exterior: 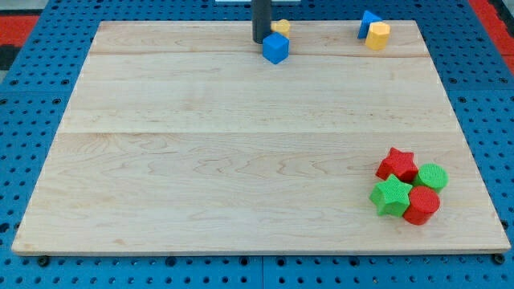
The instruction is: Push the yellow heart closer to the blue triangle
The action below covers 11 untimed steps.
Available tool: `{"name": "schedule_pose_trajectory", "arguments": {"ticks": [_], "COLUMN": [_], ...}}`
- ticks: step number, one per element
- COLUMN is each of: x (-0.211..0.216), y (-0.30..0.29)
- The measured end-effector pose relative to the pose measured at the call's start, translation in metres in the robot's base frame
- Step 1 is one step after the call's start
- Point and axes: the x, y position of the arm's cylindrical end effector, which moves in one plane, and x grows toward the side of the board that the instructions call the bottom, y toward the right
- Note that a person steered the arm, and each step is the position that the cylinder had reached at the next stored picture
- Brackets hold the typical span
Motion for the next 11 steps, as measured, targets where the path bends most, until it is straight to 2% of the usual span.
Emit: {"name": "schedule_pose_trajectory", "arguments": {"ticks": [2,3,4,5,7,9,11], "x": [0.000,0.000,-0.015,-0.032,-0.033,-0.026,-0.024], "y": [0.042,0.004,-0.008,0.011,0.079,0.048,0.070]}}
